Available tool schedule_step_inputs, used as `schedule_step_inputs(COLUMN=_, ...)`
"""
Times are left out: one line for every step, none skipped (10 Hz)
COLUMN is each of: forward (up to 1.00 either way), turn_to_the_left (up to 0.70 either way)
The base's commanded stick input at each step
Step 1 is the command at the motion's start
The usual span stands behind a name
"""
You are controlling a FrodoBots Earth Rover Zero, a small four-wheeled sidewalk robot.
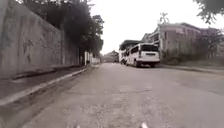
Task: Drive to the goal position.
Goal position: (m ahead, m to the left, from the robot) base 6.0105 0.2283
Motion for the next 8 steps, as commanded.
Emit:
schedule_step_inputs(forward=1.0, turn_to_the_left=0.0)
schedule_step_inputs(forward=1.0, turn_to_the_left=0.0)
schedule_step_inputs(forward=1.0, turn_to_the_left=0.0)
schedule_step_inputs(forward=1.0, turn_to_the_left=0.0)
schedule_step_inputs(forward=1.0, turn_to_the_left=0.0)
schedule_step_inputs(forward=1.0, turn_to_the_left=0.0)
schedule_step_inputs(forward=1.0, turn_to_the_left=0.0)
schedule_step_inputs(forward=1.0, turn_to_the_left=0.0)
